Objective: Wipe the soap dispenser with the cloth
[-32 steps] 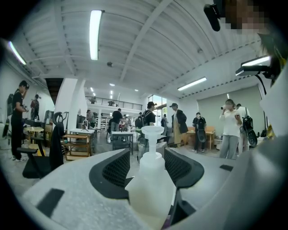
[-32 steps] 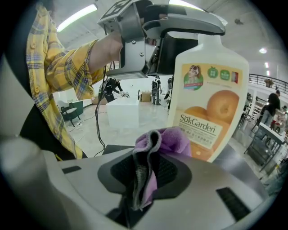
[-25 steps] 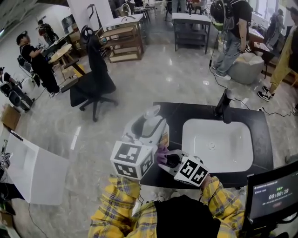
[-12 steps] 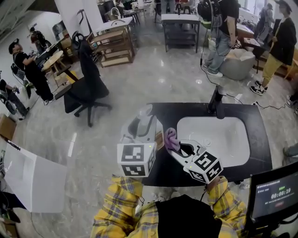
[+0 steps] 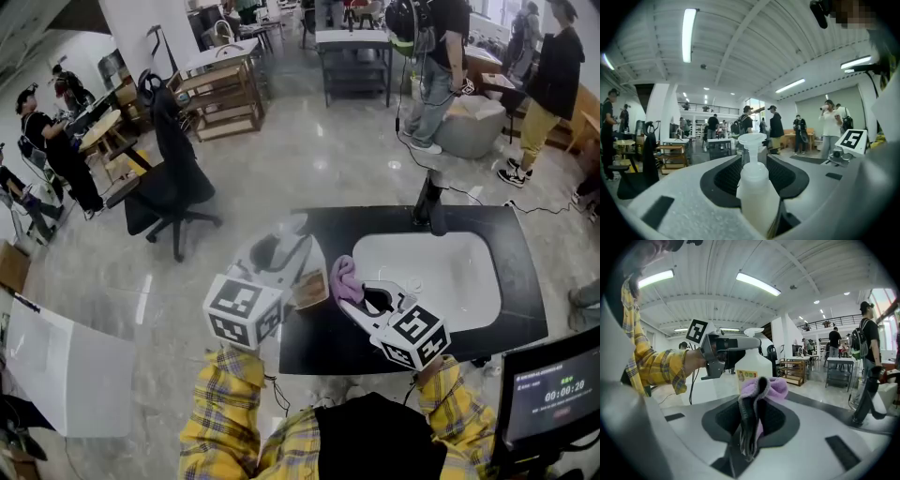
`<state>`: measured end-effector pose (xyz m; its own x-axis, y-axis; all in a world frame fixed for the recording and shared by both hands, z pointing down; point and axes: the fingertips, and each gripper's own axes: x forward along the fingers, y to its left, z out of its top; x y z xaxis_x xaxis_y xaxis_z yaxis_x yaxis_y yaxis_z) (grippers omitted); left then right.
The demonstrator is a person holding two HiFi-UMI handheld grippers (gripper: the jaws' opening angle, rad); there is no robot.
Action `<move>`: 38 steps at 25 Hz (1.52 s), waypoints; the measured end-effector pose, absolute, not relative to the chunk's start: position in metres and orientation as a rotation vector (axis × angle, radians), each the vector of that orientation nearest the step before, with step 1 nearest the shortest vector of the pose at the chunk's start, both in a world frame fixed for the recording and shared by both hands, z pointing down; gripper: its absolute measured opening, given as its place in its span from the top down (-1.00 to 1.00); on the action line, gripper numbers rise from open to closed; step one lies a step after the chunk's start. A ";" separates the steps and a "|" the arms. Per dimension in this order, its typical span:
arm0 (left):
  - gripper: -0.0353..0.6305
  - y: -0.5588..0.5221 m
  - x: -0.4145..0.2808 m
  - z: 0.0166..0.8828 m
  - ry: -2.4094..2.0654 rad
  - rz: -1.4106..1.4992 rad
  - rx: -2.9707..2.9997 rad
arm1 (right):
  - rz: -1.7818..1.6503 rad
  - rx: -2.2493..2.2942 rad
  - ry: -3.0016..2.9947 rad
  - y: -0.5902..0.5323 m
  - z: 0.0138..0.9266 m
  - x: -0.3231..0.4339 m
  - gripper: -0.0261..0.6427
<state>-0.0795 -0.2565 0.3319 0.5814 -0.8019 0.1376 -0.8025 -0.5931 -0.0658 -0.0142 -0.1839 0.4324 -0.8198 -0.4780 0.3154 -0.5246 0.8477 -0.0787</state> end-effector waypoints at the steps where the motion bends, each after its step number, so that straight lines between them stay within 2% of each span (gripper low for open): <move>1: 0.42 -0.256 -0.078 0.332 -1.353 0.239 2.827 | 0.234 0.764 -2.742 -0.183 0.432 -0.014 0.68; 18: 0.41 -0.242 -0.060 0.336 -0.450 0.143 3.187 | 0.180 0.768 -2.755 -0.177 0.423 -0.013 0.68; 38: 0.41 -0.232 -0.063 0.327 0.038 0.064 3.263 | 0.157 0.767 -2.728 -0.169 0.417 -0.017 0.68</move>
